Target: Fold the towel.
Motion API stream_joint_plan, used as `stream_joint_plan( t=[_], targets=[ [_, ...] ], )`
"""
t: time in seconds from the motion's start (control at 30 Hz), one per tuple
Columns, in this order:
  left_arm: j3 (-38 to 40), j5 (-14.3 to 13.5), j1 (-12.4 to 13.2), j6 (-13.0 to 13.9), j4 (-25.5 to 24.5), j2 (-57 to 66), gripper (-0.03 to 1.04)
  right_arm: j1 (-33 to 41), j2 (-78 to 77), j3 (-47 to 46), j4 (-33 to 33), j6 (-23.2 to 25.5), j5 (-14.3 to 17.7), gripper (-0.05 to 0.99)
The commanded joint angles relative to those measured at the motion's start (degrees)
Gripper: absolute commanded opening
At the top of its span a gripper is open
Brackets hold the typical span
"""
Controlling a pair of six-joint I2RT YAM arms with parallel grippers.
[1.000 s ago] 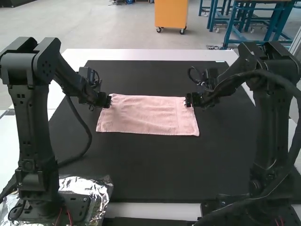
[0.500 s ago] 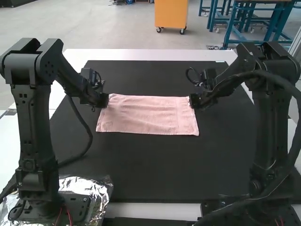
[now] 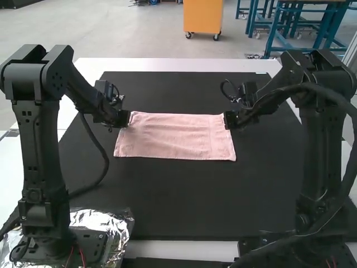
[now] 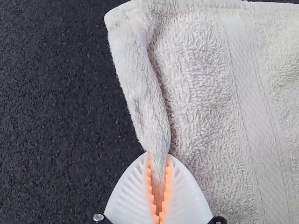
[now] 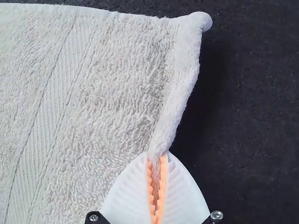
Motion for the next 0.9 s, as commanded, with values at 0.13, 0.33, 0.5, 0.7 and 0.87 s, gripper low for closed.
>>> stream_joint_plan(
  t=[0.13, 0.33, 0.5, 0.7, 0.87],
  targets=[
    [0.6, 2.6, 0.6, -1.6, -2.3, -5.1, 0.03, -0.1, -6.9, -0.5, -3.9, 1.6, -4.4, -0.02],
    [-0.2, 4.0, 1.6, -1.1, -5.3, -8.8, 0.03, -0.9, -11.3, -2.7, -6.5, 1.7, -7.2, -0.02],
    [-2.0, 4.1, 1.9, 0.3, -7.2, -11.8, 0.03, -2.5, -14.3, -5.0, -8.2, 1.7, -8.8, -0.02],
    [-5.1, 4.2, 3.0, 1.1, -8.9, -16.3, 0.03, -4.3, -17.5, -7.7, -10.0, 1.7, -10.6, -0.02],
    [-8.2, 4.6, 3.0, 1.3, -9.6, -20.8, 0.03, -4.3, -20.8, -10.7, -12.1, 1.4, -12.1, -0.02]
  ],
)
